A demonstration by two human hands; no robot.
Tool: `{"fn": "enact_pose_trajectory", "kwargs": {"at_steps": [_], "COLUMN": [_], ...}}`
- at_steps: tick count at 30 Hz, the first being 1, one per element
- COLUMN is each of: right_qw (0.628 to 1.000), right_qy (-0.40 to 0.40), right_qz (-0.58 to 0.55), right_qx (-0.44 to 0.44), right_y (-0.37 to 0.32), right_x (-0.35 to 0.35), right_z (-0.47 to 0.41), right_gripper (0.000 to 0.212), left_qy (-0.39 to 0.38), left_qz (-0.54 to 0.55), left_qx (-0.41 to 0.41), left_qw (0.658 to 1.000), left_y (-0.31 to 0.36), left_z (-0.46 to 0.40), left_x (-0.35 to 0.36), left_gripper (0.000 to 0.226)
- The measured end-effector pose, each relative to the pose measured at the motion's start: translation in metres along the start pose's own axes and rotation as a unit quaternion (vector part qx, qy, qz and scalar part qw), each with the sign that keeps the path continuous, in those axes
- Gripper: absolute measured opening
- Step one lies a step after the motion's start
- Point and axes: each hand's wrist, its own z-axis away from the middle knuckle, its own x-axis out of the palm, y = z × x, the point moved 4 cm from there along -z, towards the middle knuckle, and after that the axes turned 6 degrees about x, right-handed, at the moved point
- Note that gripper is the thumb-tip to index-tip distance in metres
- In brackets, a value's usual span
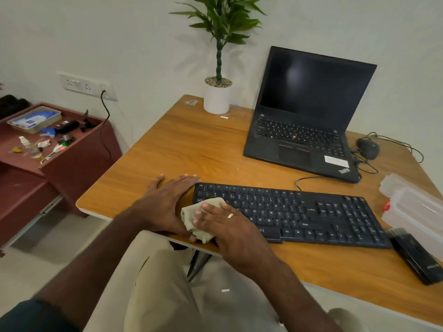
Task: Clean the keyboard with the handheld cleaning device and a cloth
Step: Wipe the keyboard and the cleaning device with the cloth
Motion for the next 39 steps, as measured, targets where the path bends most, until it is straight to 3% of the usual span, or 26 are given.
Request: {"fn": "enact_pose_trajectory", "kwargs": {"at_steps": [7,10,15,19,25,29,32,35,37,39], "right_qw": [0.996,0.986,0.952,0.994,0.991,0.984,0.969,0.941,0.949,0.98], "right_qy": [0.039,0.07,0.2,-0.001,-0.068,-0.022,0.085,0.2,0.191,0.126], "right_qz": [-0.083,-0.144,-0.168,-0.045,-0.092,-0.126,-0.148,-0.149,-0.116,-0.031], "right_qx": [-0.001,0.045,0.157,0.1,0.065,0.123,0.176,0.229,0.224,0.152], "right_y": [0.035,0.047,0.025,-0.009,0.025,0.069,0.088,0.064,0.033,0.005], "right_x": [-0.037,-0.055,-0.052,-0.018,-0.032,-0.072,-0.091,-0.082,-0.063,-0.039], "right_z": [0.036,0.038,-0.001,-0.019,0.014,0.047,0.058,0.048,0.033,0.021], "right_gripper": [0.037,0.041,0.044,0.065,0.051,0.047,0.041,0.046,0.045,0.047], "left_qy": [-0.019,-0.022,-0.018,-0.015,-0.017,-0.025,-0.022,-0.023,-0.023,-0.022], "left_qz": [0.011,0.012,0.018,0.006,0.019,0.029,0.03,0.033,0.034,0.035], "left_qx": [-0.021,-0.025,-0.023,-0.027,-0.029,-0.03,-0.036,-0.041,-0.042,-0.041], "left_qw": [1.0,0.999,0.999,0.999,0.999,0.999,0.999,0.998,0.998,0.998], "left_y": [0.003,0.004,0.006,0.006,0.005,0.004,0.003,0.004,0.006,0.008], "left_z": [0.0,0.0,0.001,0.0,0.0,0.0,-0.001,-0.001,-0.001,0.0], "left_x": [-0.003,-0.004,-0.006,-0.005,-0.006,-0.005,-0.003,-0.005,-0.006,-0.006], "left_gripper": [0.143,0.145,0.143,0.14,0.145,0.144,0.145,0.147,0.147,0.146]}}
